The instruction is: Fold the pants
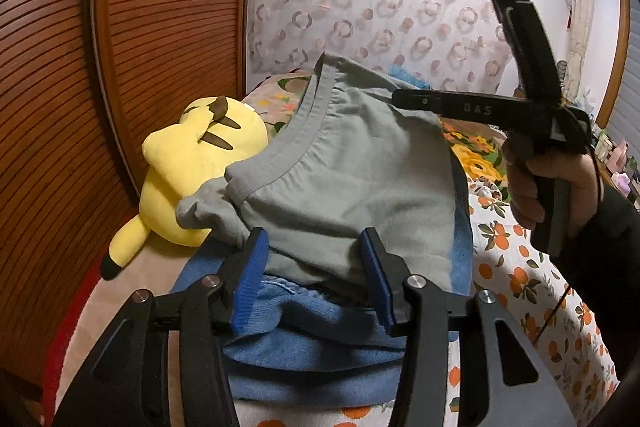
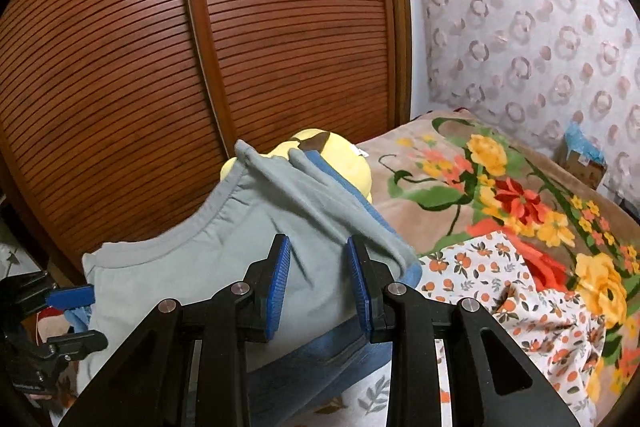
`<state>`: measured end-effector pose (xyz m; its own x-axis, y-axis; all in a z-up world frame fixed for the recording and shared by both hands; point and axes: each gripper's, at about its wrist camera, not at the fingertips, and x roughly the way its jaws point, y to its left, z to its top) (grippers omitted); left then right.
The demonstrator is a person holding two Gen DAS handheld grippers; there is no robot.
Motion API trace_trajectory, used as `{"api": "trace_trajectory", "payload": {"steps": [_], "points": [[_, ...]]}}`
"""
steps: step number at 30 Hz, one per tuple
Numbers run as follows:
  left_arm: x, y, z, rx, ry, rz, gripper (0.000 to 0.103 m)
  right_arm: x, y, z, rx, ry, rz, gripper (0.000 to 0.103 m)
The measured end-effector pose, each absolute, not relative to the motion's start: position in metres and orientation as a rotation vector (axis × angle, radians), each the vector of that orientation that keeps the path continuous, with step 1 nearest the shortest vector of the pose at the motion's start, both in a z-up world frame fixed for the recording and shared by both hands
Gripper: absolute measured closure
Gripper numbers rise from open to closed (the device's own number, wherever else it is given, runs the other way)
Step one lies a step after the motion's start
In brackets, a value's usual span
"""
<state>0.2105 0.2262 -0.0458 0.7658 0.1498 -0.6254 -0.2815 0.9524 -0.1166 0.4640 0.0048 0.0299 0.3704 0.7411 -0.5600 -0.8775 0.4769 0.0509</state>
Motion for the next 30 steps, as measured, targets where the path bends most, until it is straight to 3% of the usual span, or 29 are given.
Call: {"api": "trace_trajectory", "payload": {"steps": [3, 10, 15, 18, 22, 28, 30], "points": [[0.207, 0.226, -0.043, -0.199, 0.661, 0.236, 0.05, 0.45, -0.003, 0.031, -0.269, 0.549, 1.054, 0.073], [0.193, 0.227, -0.036, -0.193, 0.64, 0.235, 0.019, 0.417, -0.025, 0.036, -0.254, 0.527, 1.06, 0.073], [0.185, 0.222, -0.029, -0.171, 0.621, 0.234, 0.014, 0.395, -0.038, 0.038, -0.255, 0.52, 1.052, 0.072], [0.178, 0.22, -0.024, -0.168, 0.608, 0.25, 0.002, 0.386, -0.042, 0.04, -0.251, 0.519, 1.044, 0.072], [0.166, 0.217, -0.017, -0.17, 0.585, 0.249, 0.002, 0.371, -0.05, 0.043, -0.25, 0.524, 1.033, 0.069], [0.151, 0.211, -0.009, -0.166, 0.565, 0.242, 0.001, 0.347, -0.066, 0.05, -0.246, 0.515, 1.011, 0.055], [0.147, 0.21, -0.007, -0.167, 0.562, 0.24, 0.0, 0.34, -0.068, 0.05, -0.245, 0.514, 1.006, 0.04]]}}
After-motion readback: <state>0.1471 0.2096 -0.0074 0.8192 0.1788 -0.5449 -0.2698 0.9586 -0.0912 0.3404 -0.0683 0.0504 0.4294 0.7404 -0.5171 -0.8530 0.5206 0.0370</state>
